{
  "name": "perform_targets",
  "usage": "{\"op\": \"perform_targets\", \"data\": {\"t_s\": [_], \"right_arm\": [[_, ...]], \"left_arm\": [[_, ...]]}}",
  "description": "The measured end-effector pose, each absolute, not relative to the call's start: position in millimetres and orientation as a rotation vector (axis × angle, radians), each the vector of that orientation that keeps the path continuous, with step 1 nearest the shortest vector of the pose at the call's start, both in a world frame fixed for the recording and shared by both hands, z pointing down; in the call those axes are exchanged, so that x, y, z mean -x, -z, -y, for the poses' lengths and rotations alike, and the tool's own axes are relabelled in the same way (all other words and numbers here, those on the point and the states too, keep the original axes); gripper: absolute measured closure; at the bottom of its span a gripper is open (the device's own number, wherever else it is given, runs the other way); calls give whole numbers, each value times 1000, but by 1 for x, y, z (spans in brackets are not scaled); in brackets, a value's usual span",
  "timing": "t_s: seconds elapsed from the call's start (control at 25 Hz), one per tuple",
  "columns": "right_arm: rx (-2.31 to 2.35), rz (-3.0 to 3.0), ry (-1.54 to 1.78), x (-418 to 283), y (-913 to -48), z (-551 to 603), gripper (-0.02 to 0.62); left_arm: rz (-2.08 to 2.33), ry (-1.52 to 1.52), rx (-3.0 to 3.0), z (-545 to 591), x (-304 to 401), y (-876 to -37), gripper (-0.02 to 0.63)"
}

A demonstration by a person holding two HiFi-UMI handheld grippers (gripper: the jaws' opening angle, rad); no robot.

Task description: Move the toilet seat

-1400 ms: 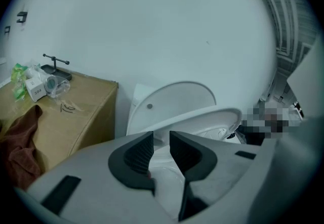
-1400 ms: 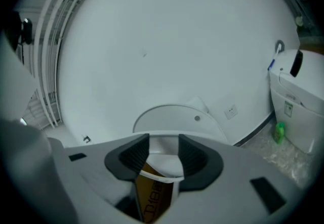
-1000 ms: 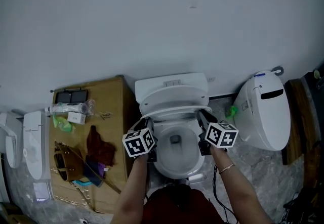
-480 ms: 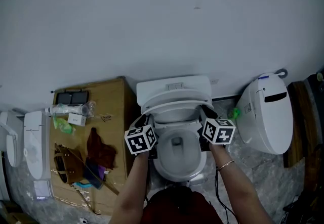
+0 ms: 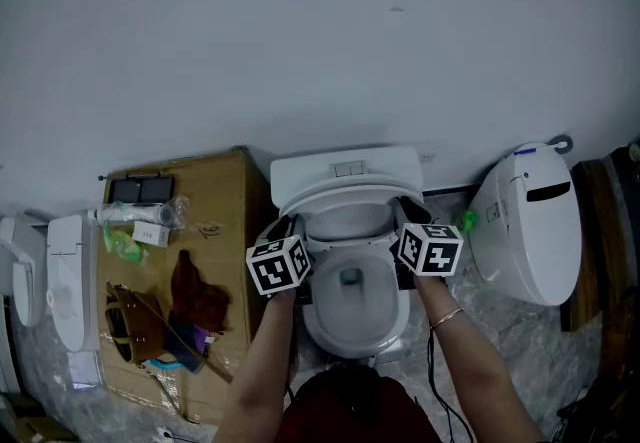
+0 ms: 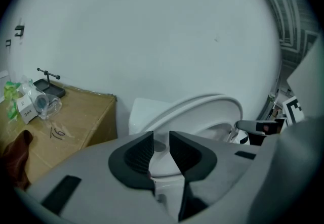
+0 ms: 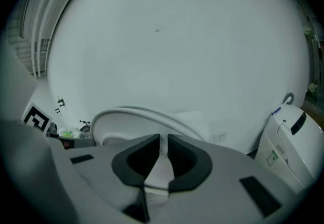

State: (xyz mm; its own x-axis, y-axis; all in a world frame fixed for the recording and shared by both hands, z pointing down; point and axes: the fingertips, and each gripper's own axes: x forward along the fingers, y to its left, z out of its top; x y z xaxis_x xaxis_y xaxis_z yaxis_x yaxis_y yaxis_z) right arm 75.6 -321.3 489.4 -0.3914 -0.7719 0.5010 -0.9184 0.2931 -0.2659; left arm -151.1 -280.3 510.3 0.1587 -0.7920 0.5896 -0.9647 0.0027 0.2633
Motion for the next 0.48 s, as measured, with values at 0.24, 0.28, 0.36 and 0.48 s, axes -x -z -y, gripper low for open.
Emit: {"op": "perform_targets", "data": {"t_s": [0.24,0.28,0.36,0.48], "right_arm": [[-1535,2249,-743,-80,-498,326,535],[-1536,2248,-743,-81,-499,326,535],[-1533,2246,-741,-82,-500,328,535],[-1529,2241,-759,-81,-501,332,535]], "left_arm": [[1669,-389,-1836,287,152,-512,492],[1672,-390,-1836,288,152,-512,492],[1676,-394,-1836,290,152,-512,492],[1686,-397,-1840,291,153,-512,492]]}}
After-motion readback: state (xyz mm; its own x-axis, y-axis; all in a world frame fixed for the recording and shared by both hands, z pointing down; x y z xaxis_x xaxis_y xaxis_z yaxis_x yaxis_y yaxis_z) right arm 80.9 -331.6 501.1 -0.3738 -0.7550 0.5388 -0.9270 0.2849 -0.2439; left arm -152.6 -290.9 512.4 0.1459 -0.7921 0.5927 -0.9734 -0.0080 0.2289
